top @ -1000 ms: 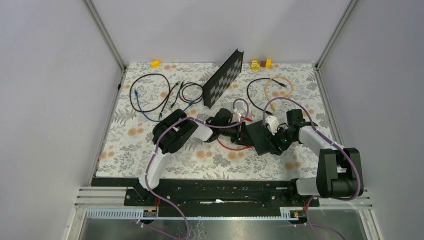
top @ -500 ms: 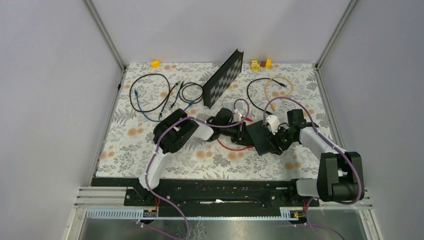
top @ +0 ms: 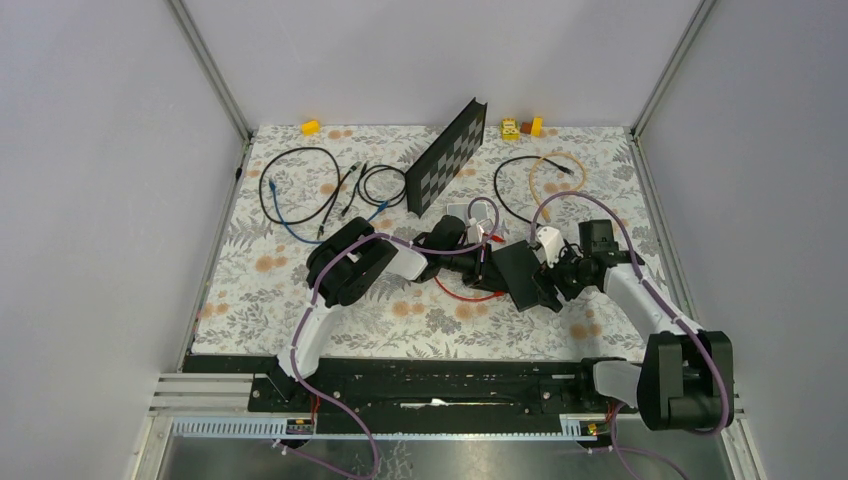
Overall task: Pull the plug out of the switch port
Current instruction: Pull the connector from the switch port.
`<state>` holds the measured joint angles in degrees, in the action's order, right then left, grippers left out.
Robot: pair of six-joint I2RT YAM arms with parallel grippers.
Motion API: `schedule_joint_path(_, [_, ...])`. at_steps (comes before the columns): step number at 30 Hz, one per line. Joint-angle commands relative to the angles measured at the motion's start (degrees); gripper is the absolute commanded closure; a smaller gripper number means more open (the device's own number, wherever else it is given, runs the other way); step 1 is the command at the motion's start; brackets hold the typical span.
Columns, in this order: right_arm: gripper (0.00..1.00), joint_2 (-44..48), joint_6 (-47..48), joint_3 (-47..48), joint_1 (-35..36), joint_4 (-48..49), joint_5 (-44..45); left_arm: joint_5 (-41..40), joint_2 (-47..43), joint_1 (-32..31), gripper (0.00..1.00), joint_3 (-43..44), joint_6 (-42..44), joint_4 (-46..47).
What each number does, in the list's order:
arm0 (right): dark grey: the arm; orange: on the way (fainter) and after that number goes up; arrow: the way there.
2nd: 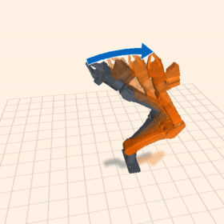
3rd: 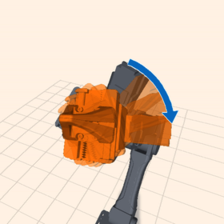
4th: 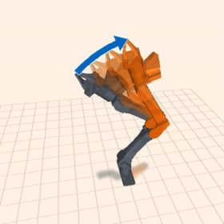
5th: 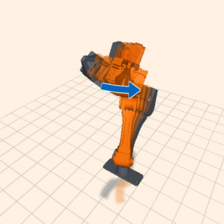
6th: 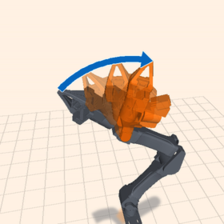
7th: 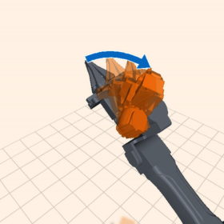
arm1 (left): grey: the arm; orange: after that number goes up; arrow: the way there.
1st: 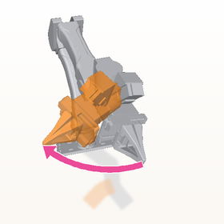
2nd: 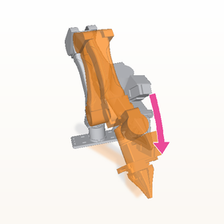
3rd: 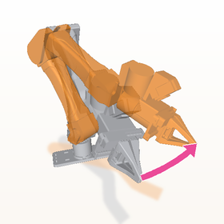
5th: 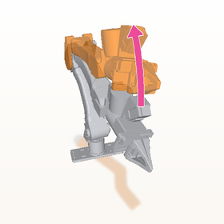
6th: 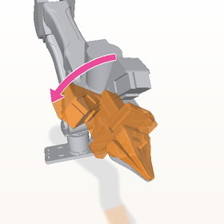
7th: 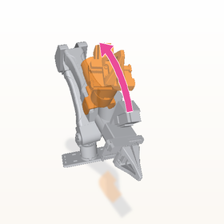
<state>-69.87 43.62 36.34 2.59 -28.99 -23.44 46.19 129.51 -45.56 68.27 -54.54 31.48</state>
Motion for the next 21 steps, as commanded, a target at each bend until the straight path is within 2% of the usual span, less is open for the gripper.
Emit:
schedule_joint_path(1, [0.13,3.7,-3.2,0.8,1.0,0.1,-0.4,-2.9,2.2,0.6,0.89,0.6,1.7,-4.3])
schedule_joint_path(12, [0.11,5.8,-8.5,0.6,9.0,4.7,5.0,-2.7,1.6,1.1,0.94,0.6,2.0,-4.5])
schedule_joint_path(21, [0.09,4.3,-10.3,-1.5,19.7,9.9,13.0,-2.5,1.4,1.7,0.97,0.2,1.9,-4.1])
